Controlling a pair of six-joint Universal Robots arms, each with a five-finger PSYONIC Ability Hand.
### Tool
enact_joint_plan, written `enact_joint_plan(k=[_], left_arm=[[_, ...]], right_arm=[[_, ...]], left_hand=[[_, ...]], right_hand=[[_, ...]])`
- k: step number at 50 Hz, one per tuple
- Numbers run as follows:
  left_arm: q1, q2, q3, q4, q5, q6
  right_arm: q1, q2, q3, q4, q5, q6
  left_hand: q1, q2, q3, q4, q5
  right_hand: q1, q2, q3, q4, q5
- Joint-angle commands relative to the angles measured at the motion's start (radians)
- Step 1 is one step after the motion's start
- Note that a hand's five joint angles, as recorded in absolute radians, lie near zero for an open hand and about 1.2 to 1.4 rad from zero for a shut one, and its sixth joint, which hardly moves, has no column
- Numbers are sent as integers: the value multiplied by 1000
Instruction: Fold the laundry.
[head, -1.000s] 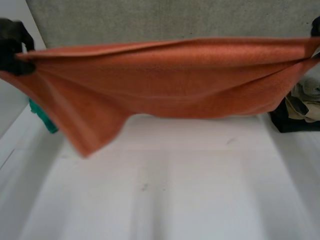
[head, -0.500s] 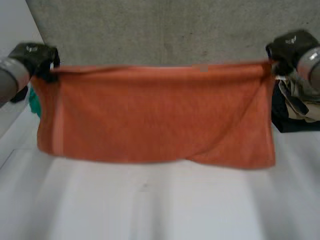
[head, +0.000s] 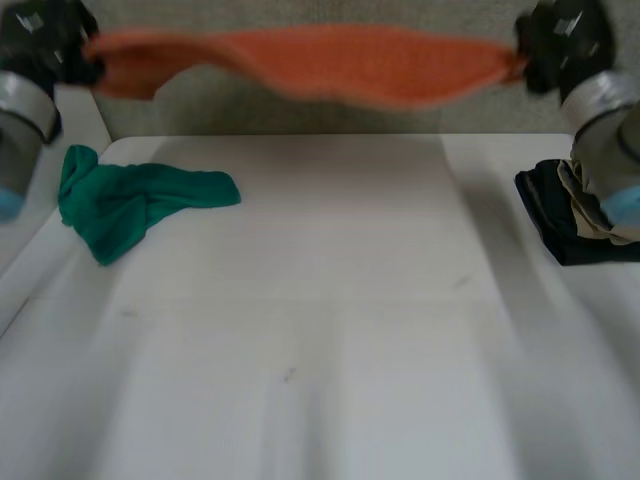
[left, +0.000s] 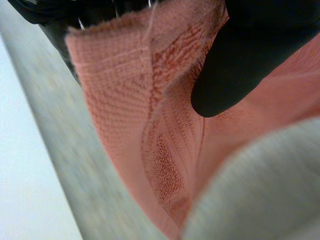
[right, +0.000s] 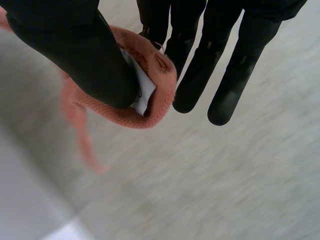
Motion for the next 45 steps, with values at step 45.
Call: enact_joint_plan(k=[45], left_arm=[[33, 136, -458, -432, 85, 393]], right_arm=[[-75, -93, 454, 277, 80, -336]], left_hand=[[242, 199, 207, 197, 235]], right_hand=[[279, 219, 210, 199, 214]])
